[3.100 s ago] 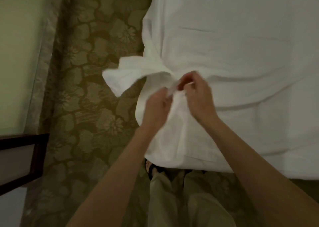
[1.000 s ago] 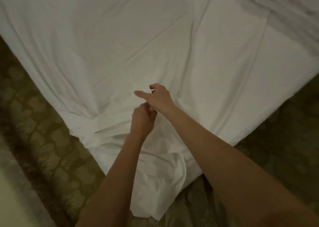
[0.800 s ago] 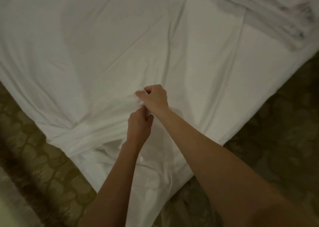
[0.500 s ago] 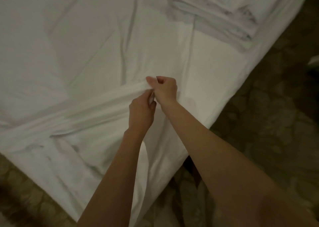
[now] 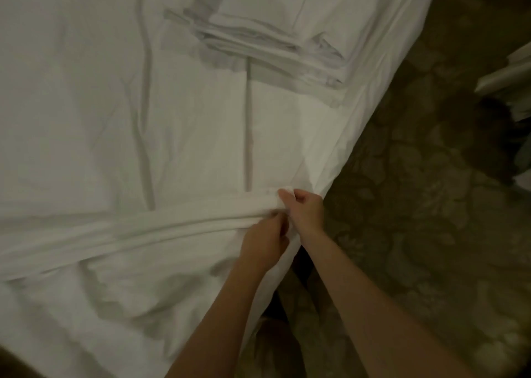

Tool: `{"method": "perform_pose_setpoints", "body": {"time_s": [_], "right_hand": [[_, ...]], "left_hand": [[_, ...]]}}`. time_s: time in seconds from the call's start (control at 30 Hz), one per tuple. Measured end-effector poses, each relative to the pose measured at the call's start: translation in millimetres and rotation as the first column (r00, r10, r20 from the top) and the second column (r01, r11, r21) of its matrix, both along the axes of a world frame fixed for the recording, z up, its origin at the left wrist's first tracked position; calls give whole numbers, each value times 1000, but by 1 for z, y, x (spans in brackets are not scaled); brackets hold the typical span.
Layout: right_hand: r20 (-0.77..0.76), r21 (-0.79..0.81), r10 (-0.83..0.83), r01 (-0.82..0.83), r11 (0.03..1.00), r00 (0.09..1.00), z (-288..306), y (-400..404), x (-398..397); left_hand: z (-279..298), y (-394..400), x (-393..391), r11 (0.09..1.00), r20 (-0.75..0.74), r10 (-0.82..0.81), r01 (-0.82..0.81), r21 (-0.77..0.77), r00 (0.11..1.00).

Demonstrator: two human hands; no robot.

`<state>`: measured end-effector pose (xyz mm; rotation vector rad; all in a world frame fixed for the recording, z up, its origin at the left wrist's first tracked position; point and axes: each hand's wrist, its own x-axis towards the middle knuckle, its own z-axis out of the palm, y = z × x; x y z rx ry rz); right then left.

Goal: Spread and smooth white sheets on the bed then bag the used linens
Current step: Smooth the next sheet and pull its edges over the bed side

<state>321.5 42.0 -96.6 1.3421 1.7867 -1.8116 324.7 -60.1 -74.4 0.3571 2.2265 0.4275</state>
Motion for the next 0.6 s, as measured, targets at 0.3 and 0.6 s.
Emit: {"method": "perform_pose_setpoints", "body": {"time_s": [0.3,0.6], "right_hand": [[-47,-174,178,-183,967,983,6,-44,14],[-67,-342,222,-232,911,973,25,-57,19]], "left_hand": [[31,-50,-9,723,444,530,-659,207,722],[25,-95,-21,386,200,910,-918,-90,363]]}}
